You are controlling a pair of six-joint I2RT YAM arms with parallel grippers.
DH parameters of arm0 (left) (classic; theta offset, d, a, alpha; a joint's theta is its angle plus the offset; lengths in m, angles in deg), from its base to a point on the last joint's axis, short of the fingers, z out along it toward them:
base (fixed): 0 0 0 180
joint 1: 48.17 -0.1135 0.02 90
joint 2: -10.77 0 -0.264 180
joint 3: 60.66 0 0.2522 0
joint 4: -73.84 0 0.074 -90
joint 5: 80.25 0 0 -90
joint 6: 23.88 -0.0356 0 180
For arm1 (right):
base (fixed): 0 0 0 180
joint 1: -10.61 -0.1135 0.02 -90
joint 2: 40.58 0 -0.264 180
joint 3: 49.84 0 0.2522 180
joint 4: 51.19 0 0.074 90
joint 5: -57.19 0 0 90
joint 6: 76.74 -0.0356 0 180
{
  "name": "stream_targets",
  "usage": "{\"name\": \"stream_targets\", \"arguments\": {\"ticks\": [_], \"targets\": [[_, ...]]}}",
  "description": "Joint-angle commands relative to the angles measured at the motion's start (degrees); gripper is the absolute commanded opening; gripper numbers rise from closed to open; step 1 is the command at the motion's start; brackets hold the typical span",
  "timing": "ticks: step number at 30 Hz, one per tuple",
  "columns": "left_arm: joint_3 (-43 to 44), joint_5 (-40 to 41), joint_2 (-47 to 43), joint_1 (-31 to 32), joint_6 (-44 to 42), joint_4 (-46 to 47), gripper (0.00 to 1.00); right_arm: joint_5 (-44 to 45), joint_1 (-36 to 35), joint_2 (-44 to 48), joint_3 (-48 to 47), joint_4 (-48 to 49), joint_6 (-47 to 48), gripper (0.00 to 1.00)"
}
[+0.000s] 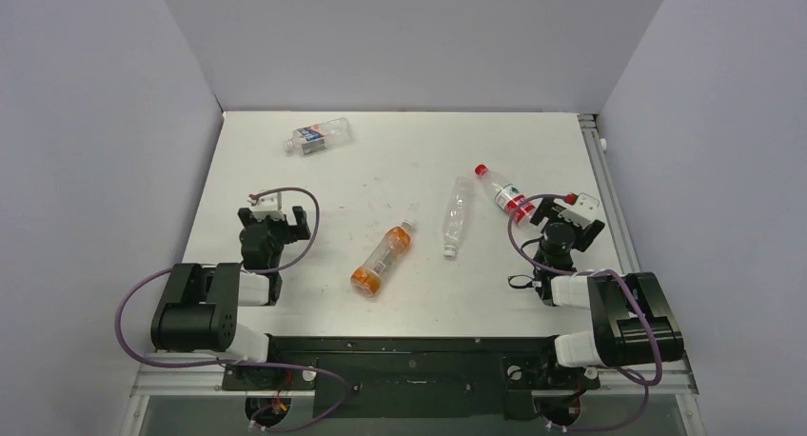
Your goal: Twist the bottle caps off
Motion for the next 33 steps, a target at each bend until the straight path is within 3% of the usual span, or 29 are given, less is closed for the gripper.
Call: {"name": "stream_targets", "arguments": {"ticks": [1,5,8,10,11,14,16,18,20,21,23,25,33], "targets": [[1.64,0.48,-0.36,0.21,-0.14,1.68,0.96,-0.65,-0.01,1.13,-0.74,2.94,-0.12,0.87],[1.92,0.20,-0.34,0.14,-0.05,1.36,0.96,-0.56,-0.01,1.24,-0.61,3.24,-0.04,0.87],[2.72,-3.35,-2.04,-1.27,-0.11,-0.69,0.96,1.12,-0.02,4.33,-3.45,-3.52,-0.87,0.87],[7.93,-5.70,-5.31,-2.68,0.55,-11.69,0.96,2.18,-0.01,7.16,-7.41,-12.57,-1.29,0.87],[12.98,-5.83,-6.30,-2.95,0.55,-21.65,0.96,2.13,-0.06,7.95,-8.69,-17.82,-1.25,0.87],[22.42,-6.35,-8.89,-3.10,-1.78,-35.83,0.96,0.36,-0.12,12.42,-14.12,-29.00,-2.56,0.87],[30.71,-9.68,-9.67,-3.42,-3.24,-46.65,0.97,-4.19,0.64,14.65,-15.99,-30.62,-6.42,0.87],[37.63,-14.59,-9.11,-4.04,-3.61,-53.81,0.97,-11.93,3.55,16.97,-16.00,-30.19,-19.88,0.87],[45.95,-18.28,-6.52,-4.32,-5.08,-60.95,0.97,-20.69,10.89,16.35,-18.11,-32.09,-32.94,0.87],[48.78,-19.14,-3.48,-4.34,-6.34,-63.48,0.97,-30.92,12.34,15.54,-18.92,-31.67,-34.82,0.87],[57.85,-20.74,1.90,-4.37,-8.36,-69.49,0.97,-38.98,14.12,13.39,-22.56,-32.47,-36.18,0.87],[66.26,-21.47,8.08,-4.40,-10.26,-74.51,0.97,-37.41,11.89,14.08,-25.16,-36.36,-32.55,0.87],[102.39,-21.17,34.59,-4.24,-14.70,-90.29,0.96,-18.78,-9.00,17.48,-31.79,-51.87,-12.72,0.87]]}}
